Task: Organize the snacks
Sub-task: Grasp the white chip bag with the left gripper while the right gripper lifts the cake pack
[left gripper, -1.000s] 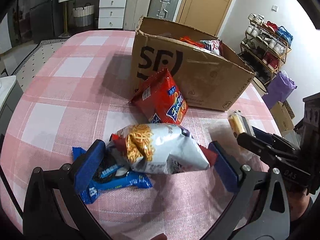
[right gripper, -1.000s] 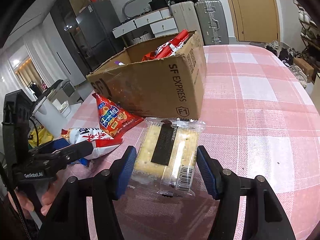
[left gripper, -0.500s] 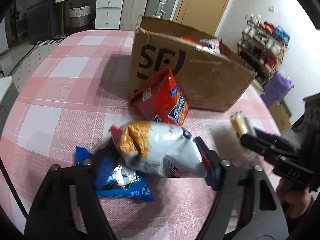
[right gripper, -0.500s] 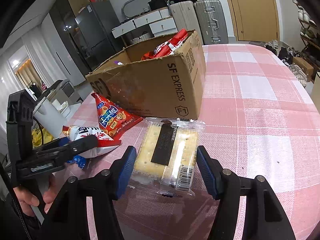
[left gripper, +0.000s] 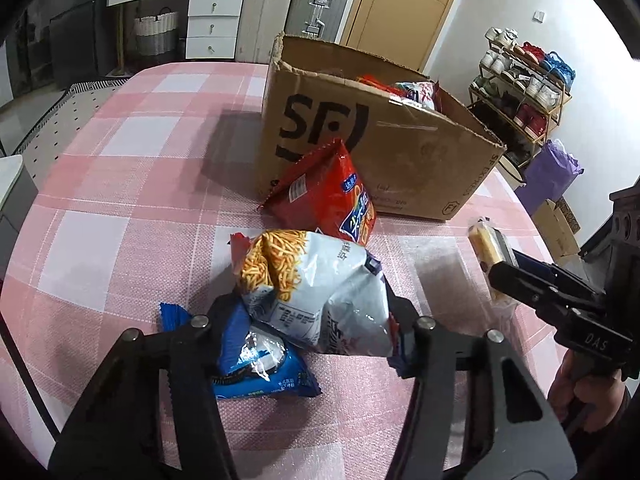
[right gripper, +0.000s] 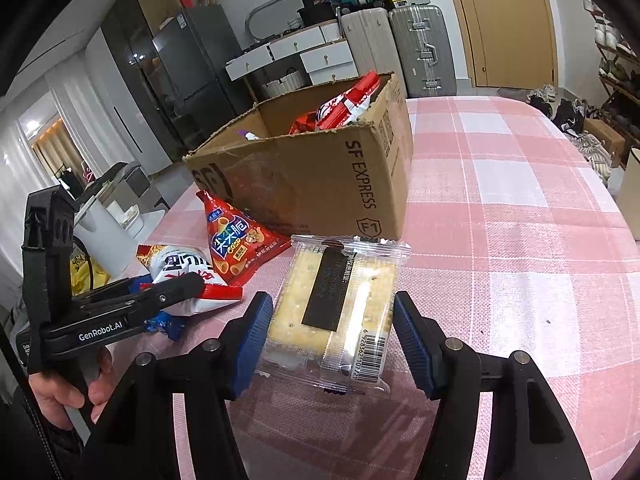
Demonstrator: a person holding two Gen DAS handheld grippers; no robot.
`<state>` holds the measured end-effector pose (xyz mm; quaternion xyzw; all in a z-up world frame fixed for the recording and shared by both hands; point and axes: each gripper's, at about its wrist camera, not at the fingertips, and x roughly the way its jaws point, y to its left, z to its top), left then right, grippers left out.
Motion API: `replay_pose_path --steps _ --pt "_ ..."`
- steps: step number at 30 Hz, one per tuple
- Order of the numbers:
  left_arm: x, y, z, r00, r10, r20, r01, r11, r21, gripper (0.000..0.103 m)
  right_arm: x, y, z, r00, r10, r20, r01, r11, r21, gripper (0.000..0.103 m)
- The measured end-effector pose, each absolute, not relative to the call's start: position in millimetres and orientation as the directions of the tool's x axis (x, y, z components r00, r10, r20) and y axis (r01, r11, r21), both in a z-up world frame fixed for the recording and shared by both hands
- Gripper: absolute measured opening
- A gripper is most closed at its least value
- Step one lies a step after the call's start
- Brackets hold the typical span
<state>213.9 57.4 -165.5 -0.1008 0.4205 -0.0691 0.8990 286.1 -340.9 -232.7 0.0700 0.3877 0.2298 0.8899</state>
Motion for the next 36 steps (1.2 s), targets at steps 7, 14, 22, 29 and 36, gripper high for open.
replay_pose_path --steps 7,14,22,29,36 --pt "205.3 57.1 -155.7 0.655 -0.213 -0.725 0.053 0.97 -0.238 0.053 281.5 -343.0 -226.5 0.6 0.469 -0.647 -0.36 0.882 0.305 0.062" --pt "197.9 55.9 -143.6 0.671 -0.217 -0.709 0.063 0.969 -0.237 0.053 276.0 -342.1 -219.3 0.606 0.477 -0.637 -0.37 0.877 0.306 0.062" --pt "188.8 59.5 -121.4 0.708 -0.22 -0.671 0.066 0.967 -0.247 0.053 269.7 -343.0 -208.8 0.612 0.496 -0.616 -0.383 0.868 0.317 0.062" --pt "183.1 58.3 -101.1 0.729 -0.225 -0.646 0.081 0.966 -0.245 0.053 266.1 -343.5 -195.1 0.625 0.499 -0.601 -0.39 0.866 0.314 0.062" --pt "175.4 54.2 -80.9 0.748 -0.236 -0.621 0.099 0.964 -0.247 0.053 262.3 -339.6 -176.8 0.637 0.505 -0.582 -0.415 0.861 0.292 0.062"
